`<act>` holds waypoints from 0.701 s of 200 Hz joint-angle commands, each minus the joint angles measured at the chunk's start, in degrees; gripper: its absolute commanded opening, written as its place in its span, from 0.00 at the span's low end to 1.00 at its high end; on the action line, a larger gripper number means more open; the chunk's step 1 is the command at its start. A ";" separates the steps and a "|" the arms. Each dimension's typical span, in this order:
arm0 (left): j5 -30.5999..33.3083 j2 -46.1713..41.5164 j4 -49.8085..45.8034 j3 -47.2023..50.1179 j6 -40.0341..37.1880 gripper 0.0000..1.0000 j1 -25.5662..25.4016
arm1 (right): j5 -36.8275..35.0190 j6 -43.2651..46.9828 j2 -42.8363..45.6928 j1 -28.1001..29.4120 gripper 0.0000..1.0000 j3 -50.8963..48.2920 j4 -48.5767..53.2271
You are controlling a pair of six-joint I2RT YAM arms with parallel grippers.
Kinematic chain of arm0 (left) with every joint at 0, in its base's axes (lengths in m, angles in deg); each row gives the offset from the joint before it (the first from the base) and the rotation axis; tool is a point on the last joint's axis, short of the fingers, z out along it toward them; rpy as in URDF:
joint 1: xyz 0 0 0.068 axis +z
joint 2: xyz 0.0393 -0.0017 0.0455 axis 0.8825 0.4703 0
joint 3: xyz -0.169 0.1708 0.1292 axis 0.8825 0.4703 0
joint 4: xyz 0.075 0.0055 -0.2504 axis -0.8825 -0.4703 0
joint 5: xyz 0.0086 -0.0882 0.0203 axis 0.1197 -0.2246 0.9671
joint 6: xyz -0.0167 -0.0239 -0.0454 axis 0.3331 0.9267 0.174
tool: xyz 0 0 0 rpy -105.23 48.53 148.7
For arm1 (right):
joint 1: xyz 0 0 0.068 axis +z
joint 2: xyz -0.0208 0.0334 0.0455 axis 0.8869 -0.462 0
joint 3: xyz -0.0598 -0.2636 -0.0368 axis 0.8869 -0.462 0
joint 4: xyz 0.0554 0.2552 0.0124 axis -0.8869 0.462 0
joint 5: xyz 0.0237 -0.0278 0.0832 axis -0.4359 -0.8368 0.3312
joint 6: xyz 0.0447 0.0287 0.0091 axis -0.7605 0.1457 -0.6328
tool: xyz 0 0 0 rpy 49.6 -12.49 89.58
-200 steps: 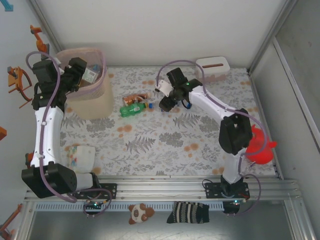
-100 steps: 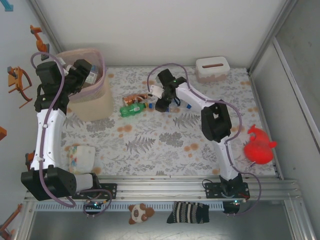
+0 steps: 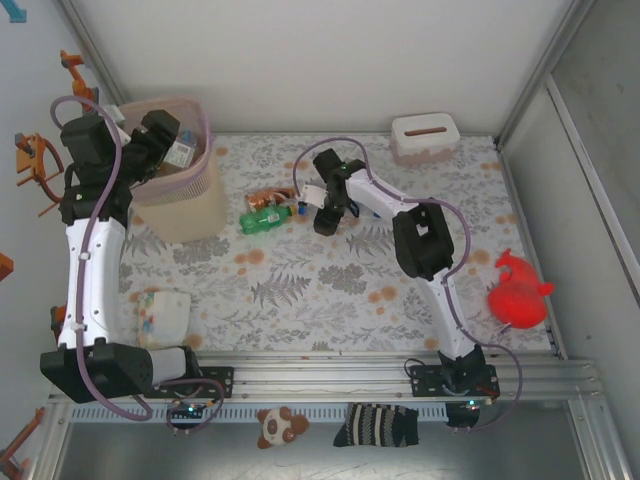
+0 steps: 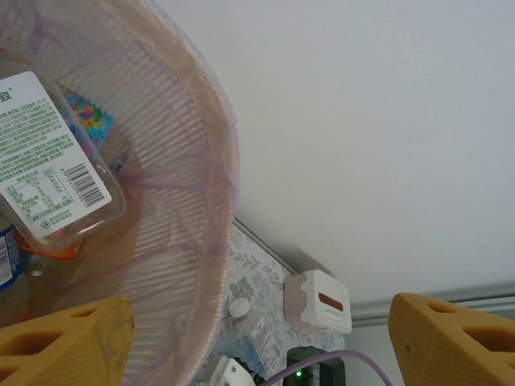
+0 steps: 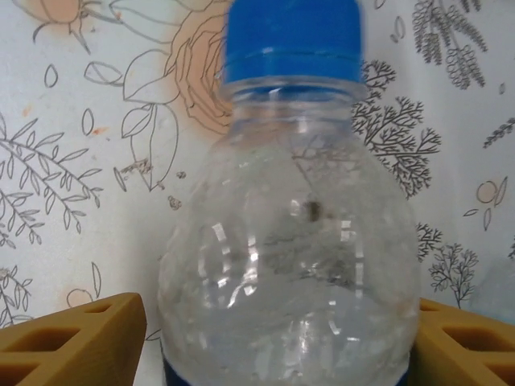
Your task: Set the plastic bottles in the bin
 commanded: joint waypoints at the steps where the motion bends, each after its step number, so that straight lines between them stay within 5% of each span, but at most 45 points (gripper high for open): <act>1: -1.44 -2.33 1.10 -1.41 -1.36 0.82 0.17 | -1.09 0.72 -0.04 0.63 0.71 -0.85 3.18; 87: -2.77 -4.06 1.87 -0.10 -1.03 0.82 -1.38 | -4.08 -2.89 6.55 1.55 0.62 -8.07 1.52; 140: -3.58 -6.80 10.26 4.96 -1.62 0.82 -3.73 | -1.04 -5.61 14.93 1.42 0.61 -15.68 -2.23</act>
